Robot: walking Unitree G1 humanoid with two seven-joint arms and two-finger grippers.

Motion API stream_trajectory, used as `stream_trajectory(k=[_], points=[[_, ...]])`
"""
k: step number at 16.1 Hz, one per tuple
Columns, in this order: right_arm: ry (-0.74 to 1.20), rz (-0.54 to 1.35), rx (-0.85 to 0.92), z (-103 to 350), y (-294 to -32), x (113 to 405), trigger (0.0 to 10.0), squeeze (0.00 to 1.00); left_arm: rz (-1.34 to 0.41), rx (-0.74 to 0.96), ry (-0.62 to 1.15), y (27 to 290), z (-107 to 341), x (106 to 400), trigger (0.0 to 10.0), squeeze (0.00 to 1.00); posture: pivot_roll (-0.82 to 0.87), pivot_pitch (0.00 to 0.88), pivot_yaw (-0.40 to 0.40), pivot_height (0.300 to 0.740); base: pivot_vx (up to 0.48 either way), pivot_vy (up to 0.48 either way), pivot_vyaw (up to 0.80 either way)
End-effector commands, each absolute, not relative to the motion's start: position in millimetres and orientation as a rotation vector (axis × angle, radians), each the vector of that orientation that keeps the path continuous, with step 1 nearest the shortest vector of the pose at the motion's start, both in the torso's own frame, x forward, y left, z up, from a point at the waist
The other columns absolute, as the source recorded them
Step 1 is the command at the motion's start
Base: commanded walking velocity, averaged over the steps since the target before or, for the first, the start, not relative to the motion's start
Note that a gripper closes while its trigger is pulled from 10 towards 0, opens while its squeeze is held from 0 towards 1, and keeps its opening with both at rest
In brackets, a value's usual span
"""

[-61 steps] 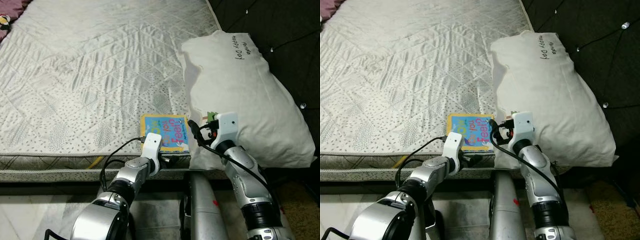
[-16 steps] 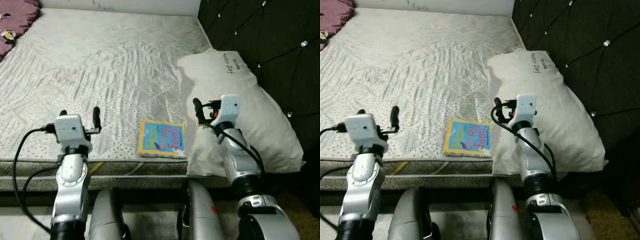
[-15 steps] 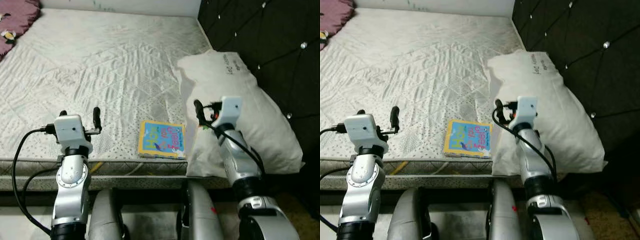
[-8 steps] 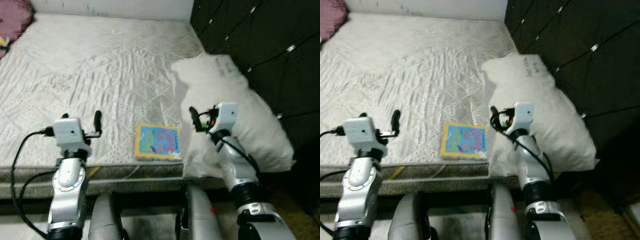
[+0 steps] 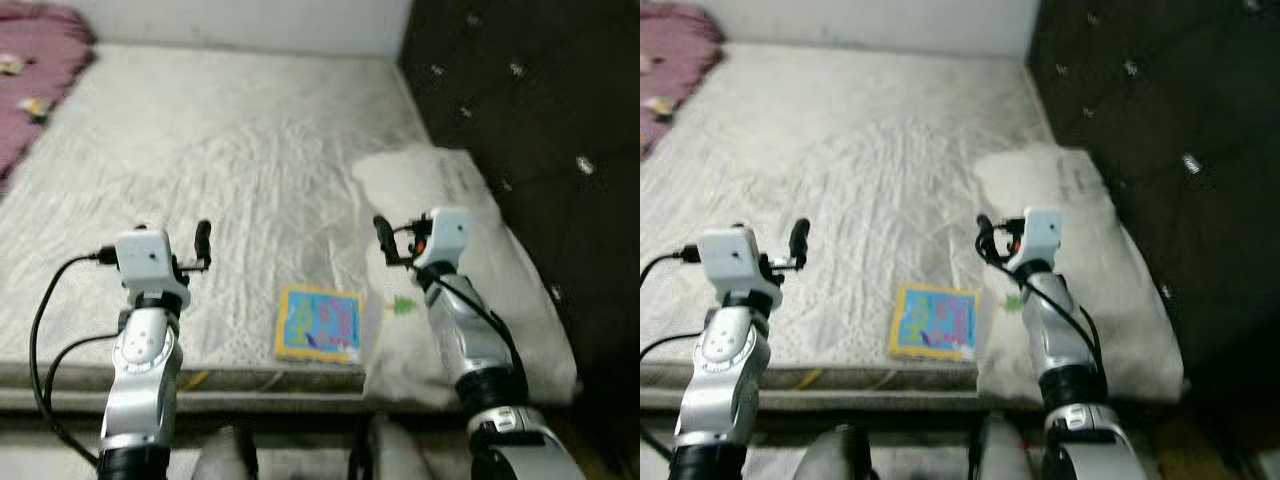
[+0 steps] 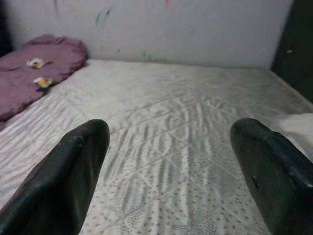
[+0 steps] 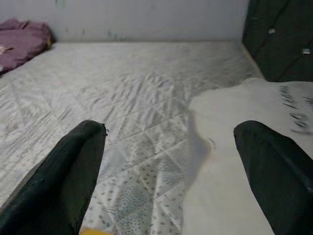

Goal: Clean up the room

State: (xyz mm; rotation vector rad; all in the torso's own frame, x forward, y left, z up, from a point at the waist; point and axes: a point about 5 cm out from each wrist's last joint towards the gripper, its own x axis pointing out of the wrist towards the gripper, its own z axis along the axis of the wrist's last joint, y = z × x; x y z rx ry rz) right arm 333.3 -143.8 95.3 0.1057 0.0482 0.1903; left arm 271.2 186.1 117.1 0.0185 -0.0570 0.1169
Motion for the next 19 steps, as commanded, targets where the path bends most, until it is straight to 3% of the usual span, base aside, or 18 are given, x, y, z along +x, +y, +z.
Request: stream_trajectory(k=[1, 14, 19], points=[[0.033, 0.205, 0.095, 100.8, -142.0, 334.4, 10.0, 0.0, 0.083, -0.012, -0.033, 180.6, 115.0, 268.7, 10.0, 0.0, 0.0, 0.0, -0.034, 0.74, 0.0, 0.0, 0.0], [0.086, 0.167, 0.095, 95.7, -141.7, 339.2, 10.0, 0.0, 0.024, -0.057, -0.02, 169.2, 115.1, 274.6, 10.0, 0.0, -0.01, 0.0, -0.036, 0.74, 0.0, 0.0, -0.07], [0.099, 0.167, 0.086, 92.7, -141.0, 338.8, 10.0, 0.0, 0.029, -0.06, -0.013, 168.8, 113.3, 272.2, 10.0, 0.0, 0.0, 0.0, -0.052, 0.74, 0.0, 0.446, -0.43]])
